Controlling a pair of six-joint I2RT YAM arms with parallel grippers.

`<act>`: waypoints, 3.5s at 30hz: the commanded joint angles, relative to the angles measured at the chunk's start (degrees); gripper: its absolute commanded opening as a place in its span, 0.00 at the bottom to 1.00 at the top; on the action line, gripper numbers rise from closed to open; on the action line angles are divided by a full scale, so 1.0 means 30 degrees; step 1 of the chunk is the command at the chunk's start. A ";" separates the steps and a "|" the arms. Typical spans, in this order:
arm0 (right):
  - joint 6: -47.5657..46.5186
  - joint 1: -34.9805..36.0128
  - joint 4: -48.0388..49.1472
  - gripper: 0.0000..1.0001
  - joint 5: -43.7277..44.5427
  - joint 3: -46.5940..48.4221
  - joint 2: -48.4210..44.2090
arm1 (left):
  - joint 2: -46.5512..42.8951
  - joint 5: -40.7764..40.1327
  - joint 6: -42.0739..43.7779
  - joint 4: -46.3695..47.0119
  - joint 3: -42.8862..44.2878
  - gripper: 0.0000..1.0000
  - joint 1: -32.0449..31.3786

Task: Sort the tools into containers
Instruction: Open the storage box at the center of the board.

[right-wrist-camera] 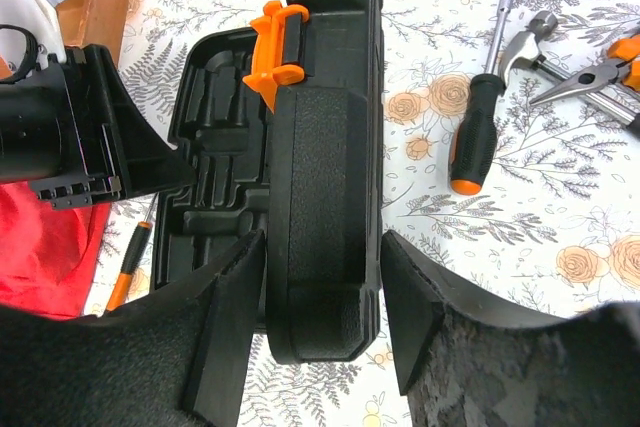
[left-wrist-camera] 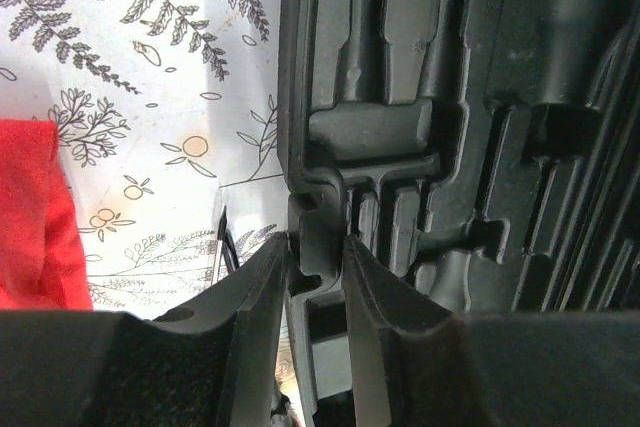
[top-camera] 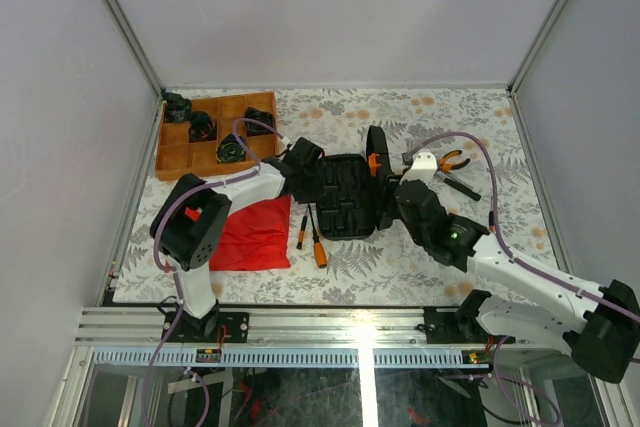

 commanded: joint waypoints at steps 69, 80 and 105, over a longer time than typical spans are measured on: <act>-0.6066 -0.4569 -0.2491 0.91 -0.3003 0.7055 1.0302 | -0.3595 0.1011 0.1689 0.0000 -0.5225 0.00 0.4570; -0.6789 -0.4570 -0.2415 0.85 -0.2490 0.8370 1.3324 | -0.3600 0.1231 0.1795 0.0025 -0.5269 0.00 0.4573; -0.7223 -0.5754 -0.2917 0.74 0.0936 0.8942 1.3698 | -0.3736 0.1065 0.1857 -0.0144 -0.5285 0.00 0.4566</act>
